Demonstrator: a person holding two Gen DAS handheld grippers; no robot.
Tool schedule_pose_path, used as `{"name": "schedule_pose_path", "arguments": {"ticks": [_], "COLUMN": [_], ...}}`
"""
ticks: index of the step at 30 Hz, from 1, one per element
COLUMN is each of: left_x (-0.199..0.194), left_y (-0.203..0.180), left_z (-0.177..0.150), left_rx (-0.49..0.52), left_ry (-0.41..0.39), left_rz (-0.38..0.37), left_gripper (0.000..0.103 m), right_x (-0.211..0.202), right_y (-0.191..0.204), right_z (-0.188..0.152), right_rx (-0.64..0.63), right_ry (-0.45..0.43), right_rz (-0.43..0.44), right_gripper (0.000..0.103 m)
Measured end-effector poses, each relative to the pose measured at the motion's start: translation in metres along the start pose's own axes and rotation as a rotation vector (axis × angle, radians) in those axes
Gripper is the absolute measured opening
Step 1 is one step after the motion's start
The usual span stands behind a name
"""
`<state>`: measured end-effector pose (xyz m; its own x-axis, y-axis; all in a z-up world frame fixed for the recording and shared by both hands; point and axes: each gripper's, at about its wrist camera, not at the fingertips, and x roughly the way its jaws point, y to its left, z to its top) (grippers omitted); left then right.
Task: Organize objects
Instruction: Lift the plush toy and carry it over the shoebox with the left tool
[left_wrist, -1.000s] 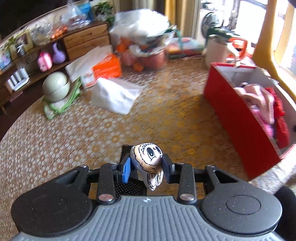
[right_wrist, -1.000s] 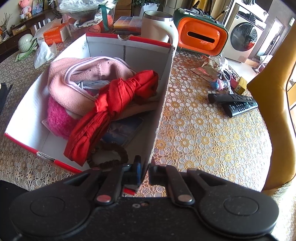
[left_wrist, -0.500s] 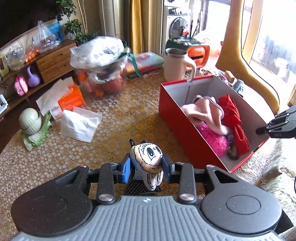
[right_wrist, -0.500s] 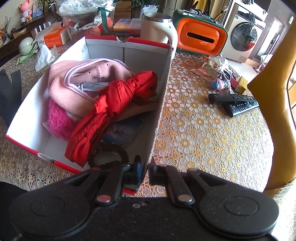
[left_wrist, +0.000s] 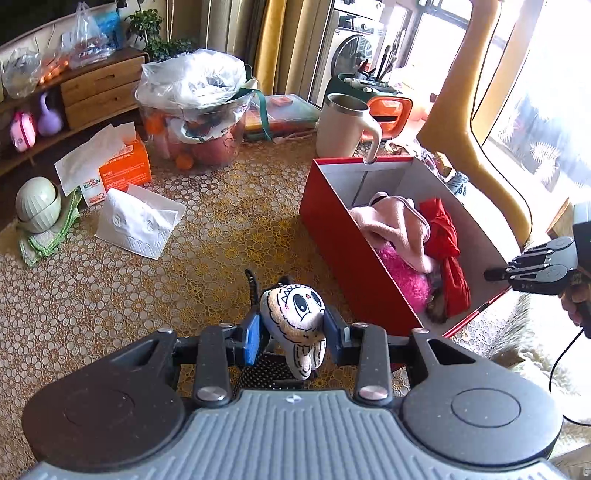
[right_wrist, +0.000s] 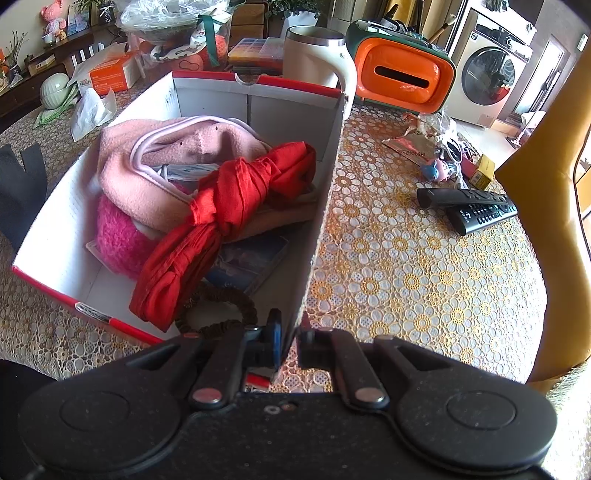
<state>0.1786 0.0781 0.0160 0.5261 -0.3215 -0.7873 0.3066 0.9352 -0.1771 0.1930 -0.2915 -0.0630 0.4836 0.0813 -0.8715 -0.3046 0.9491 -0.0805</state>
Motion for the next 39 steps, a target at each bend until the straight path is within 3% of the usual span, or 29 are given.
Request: {"name": "schedule_pose_path", "arguments": {"ticks": [7, 15, 21, 25, 31, 34, 39], "left_x": [0.046, 0.085, 0.063, 0.06, 0.088, 0.099, 0.103], "left_y": [0.006, 0.007, 0.0, -0.011, -0.024, -0.025, -0.018], "left_z": [-0.036, -0.082, -0.069, -0.057, -0.073, -0.084, -0.092], "left_rx": [0.029, 0.042, 0.054, 0.111, 0.176, 0.218, 0.161], "left_ry": [0.134, 0.266, 0.194, 0.179, 0.258, 0.285, 0.26], "left_rz": [0.059, 0.023, 0.005, 0.051, 0.09, 0.142, 0.159], "left_gripper": [0.035, 0.035, 0.034, 0.035, 0.064, 0.065, 0.064], "right_x": [0.0, 0.0, 0.0, 0.0, -0.001, -0.001, 0.0], "right_y": [0.001, 0.003, 0.004, 0.005, 0.004, 0.004, 0.004], "right_z": [0.0, 0.0, -0.001, 0.0, -0.001, -0.001, -0.001], "right_rx": [-0.01, -0.013, -0.017, -0.015, -0.015, -0.015, -0.015], "right_ry": [0.002, 0.002, 0.004, 0.004, 0.004, 0.003, 0.002], "right_rz": [-0.006, -0.012, -0.015, -0.018, -0.013, -0.012, -0.012], "right_gripper": [0.007, 0.007, 0.007, 0.007, 0.007, 0.007, 0.007]}}
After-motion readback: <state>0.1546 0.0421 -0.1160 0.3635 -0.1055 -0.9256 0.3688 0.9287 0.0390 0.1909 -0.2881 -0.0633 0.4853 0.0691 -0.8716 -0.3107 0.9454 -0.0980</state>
